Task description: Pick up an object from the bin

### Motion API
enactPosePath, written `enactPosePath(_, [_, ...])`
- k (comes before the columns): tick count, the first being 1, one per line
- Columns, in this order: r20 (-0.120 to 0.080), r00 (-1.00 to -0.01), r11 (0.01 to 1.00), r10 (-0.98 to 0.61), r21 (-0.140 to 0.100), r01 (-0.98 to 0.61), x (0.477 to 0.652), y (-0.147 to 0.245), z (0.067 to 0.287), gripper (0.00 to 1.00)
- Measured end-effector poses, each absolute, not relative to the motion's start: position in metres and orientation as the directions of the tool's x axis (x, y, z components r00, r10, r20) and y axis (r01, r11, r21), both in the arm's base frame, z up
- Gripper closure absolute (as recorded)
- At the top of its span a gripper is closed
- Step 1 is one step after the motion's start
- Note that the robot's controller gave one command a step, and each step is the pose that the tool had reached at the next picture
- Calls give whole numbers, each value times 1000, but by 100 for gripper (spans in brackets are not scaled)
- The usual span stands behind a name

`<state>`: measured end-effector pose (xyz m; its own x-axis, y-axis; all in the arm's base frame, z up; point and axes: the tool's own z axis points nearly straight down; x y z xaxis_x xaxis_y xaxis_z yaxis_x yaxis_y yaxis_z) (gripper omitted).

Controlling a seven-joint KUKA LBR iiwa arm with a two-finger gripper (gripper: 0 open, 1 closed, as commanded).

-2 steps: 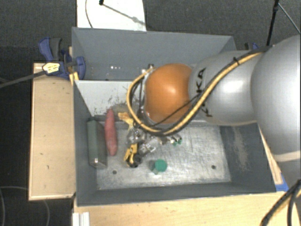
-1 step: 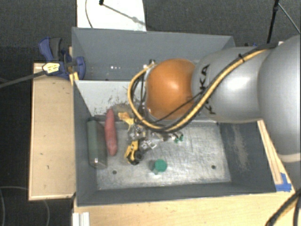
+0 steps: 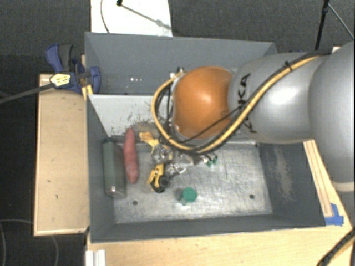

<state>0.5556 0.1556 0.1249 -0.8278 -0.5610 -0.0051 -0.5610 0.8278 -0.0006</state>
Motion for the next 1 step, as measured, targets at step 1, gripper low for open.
enactPosePath(1, [-1, -829, 829, -559, 1, -559, 555, 155, 137, 100])
